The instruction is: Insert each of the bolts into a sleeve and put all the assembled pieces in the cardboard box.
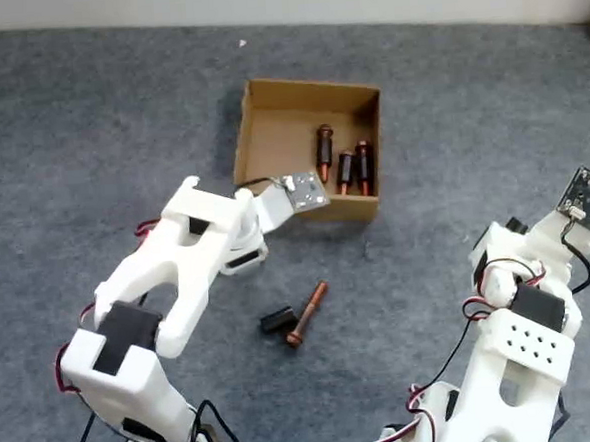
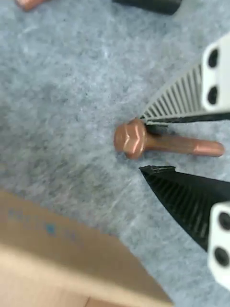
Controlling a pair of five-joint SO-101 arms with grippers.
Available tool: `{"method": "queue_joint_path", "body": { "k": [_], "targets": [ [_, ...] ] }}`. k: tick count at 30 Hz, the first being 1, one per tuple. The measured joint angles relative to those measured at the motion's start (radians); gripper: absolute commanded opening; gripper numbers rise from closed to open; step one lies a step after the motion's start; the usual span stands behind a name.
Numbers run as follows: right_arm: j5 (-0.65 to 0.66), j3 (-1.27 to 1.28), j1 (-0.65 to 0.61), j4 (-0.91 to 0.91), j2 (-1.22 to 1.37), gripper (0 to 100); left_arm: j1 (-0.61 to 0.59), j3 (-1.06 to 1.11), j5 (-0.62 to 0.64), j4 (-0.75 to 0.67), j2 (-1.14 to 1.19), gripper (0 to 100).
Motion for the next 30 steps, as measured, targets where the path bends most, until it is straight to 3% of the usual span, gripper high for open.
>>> {"method": "queue_joint_path", "body": {
  "k": [5,16,21,30],
  "targets": [
    [0.0,0.0,0.0,0.0,0.0,0.5,0.002,-0.054,0.057,0.006,0.071,1],
    [0.0,0.0,0.0,0.0,0.0,0.5,0.02,-0.114,0.086,0.112,0.044,0],
    [0.0,0.0,-0.012,0.06,0.0,0.5,0.012,-0.084,0.236,0.149,-0.153,0],
    [0.0,-0.049,-0.175,0.176,-0.198,0.5,0.012,0.071,0.614,0.215,-0.528,0]
  ]
}}
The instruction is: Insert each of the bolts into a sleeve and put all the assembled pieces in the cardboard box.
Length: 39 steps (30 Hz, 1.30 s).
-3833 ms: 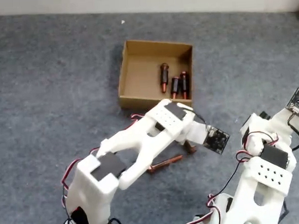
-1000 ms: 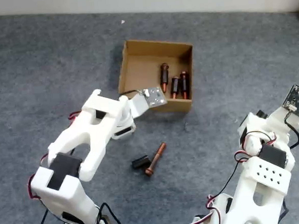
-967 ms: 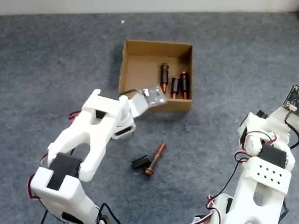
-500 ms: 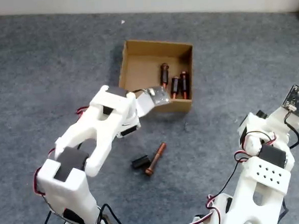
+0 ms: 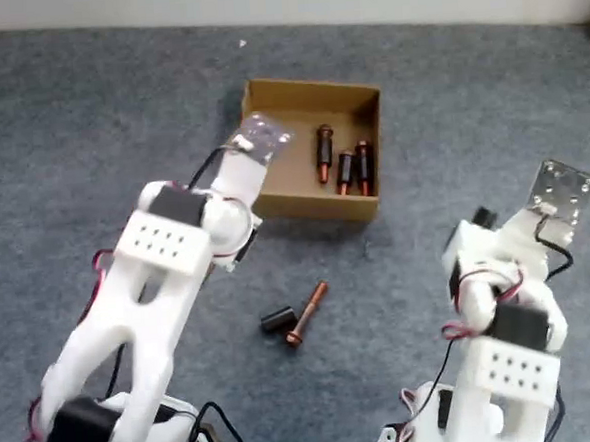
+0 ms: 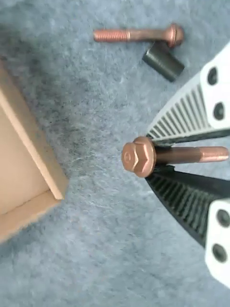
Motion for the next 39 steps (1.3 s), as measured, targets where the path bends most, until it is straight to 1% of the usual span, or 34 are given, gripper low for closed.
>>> {"method": "queue_joint_path", "body": {
  "k": [6,11,17,22,30,33,35,37,39],
  "targets": [
    [0.0,0.084,-0.193,0.002,-0.221,0.5,0.003,0.117,0.11,-0.014,-0.252,0],
    [0.0,0.144,-0.311,0.002,-0.376,0.5,0.0,0.247,0.143,-0.15,-0.462,0],
    [0.0,0.206,-0.445,0.002,-0.465,0.5,0.002,0.41,0.149,-0.282,-0.697,0],
    [0.0,0.253,-0.575,-0.002,-0.517,0.5,0.002,0.486,0.232,-0.341,-0.875,0],
    [0.0,0.479,-0.709,-0.176,-0.674,0.5,0.002,0.54,0.397,-0.419,-1.114,0],
    [0.0,0.539,-0.76,-0.215,-0.706,0.5,0.0,0.569,0.474,-0.457,-1.175,0],
    [0.0,0.56,-0.787,-0.232,-0.706,0.5,0.015,0.597,0.502,-0.486,-1.214,0],
    [0.029,0.571,-0.818,-0.253,-0.707,0.5,0.051,0.629,0.512,-0.522,-1.247,0],
    [0.095,0.577,-0.842,-0.267,-0.709,0.5,0.087,0.669,0.516,-0.563,-1.283,0]
  ]
}}
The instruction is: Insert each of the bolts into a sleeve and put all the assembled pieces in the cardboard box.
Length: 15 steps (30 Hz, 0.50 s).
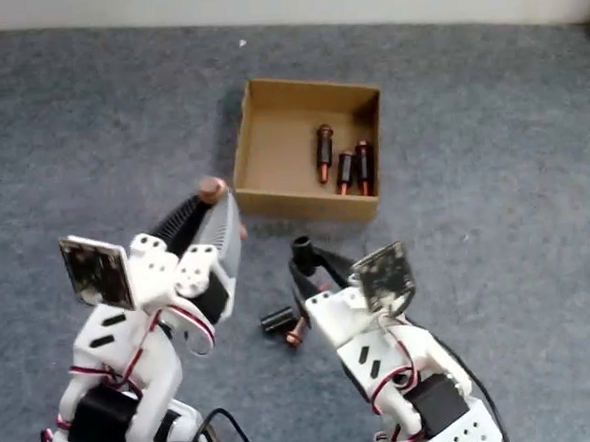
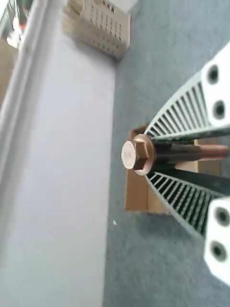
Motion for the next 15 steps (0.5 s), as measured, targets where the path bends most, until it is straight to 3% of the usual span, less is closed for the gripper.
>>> {"method": "queue_joint_path", "body": {
  "k": [8,15],
  "targets": [
    [0.181,0.083,-0.057,-0.123,0.0,0.5,0.048,0.195,0.0,-0.224,-0.107,0],
    [0.256,0.089,-0.06,-0.238,0.002,0.5,0.048,0.27,0.003,-0.255,-0.141,0]
  ]
}}
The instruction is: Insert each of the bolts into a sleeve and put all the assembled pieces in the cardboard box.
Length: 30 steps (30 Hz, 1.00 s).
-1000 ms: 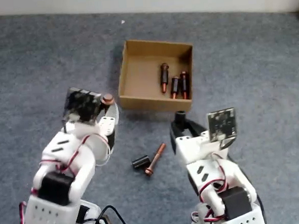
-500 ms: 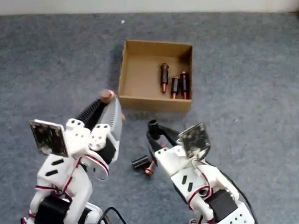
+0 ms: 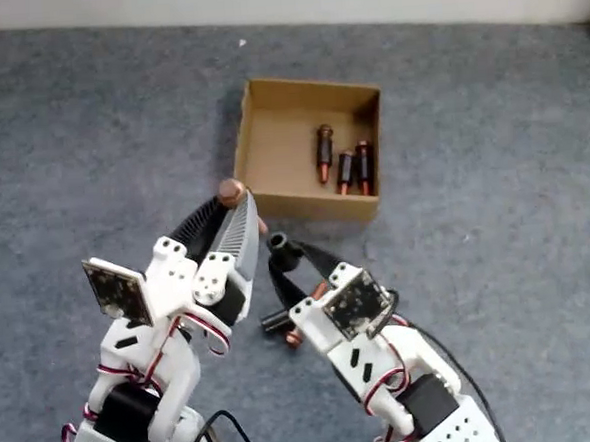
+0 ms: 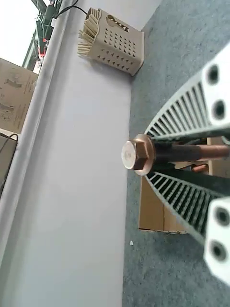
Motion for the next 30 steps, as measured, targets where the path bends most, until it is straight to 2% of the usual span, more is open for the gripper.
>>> {"method": "queue_joint_path", "body": {
  "k": [6,12,19,30],
  "targets": [
    [0.031,0.0,0.0,-0.025,0.0,0.5,0.005,0.015,0.0,0.0,-0.002,0],
    [0.037,0.0,0.002,-0.025,0.0,0.5,0.086,0.017,0.0,-0.009,-0.003,0],
    [0.037,0.002,-0.002,-0.025,0.0,0.5,0.106,-0.014,0.0,-0.009,-0.003,0],
    [0.037,0.002,0.0,-0.025,0.0,0.5,0.129,-0.089,0.0,0.074,-0.003,0]
  ]
}}
